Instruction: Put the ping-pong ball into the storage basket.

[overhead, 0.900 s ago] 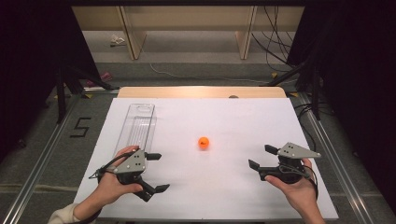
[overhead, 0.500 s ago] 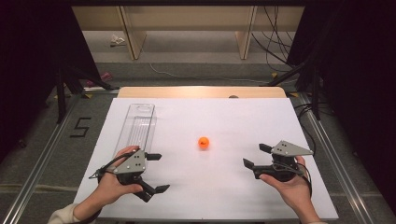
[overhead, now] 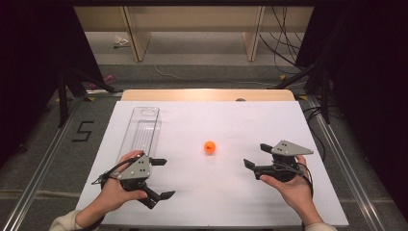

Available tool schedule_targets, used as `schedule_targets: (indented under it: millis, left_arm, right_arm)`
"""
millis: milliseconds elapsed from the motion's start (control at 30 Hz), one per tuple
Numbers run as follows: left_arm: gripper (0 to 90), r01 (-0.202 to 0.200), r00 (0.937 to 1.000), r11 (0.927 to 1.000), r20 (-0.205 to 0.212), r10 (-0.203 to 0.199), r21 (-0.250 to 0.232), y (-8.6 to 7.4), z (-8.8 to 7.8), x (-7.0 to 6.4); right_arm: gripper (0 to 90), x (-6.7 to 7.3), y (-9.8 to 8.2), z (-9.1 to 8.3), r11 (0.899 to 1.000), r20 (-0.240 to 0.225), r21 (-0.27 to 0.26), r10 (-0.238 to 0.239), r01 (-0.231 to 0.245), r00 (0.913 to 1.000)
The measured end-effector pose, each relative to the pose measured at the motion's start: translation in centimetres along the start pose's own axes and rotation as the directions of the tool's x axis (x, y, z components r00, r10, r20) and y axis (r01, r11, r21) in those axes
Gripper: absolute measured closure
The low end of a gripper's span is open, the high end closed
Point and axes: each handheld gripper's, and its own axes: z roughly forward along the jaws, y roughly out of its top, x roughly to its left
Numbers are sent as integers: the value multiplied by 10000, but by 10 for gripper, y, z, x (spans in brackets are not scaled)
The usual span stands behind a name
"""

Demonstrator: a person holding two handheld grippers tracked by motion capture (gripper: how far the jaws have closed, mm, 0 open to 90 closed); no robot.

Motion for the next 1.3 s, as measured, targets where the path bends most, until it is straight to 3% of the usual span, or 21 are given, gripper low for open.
schedule_targets:
  millis: [1300]
  left_arm:
    - [7,-116,9999,9999,73,116,36,1,-1,-1]
  right_arm:
    - [160,9,16,63,9971,-661,625,-390,432,9970]
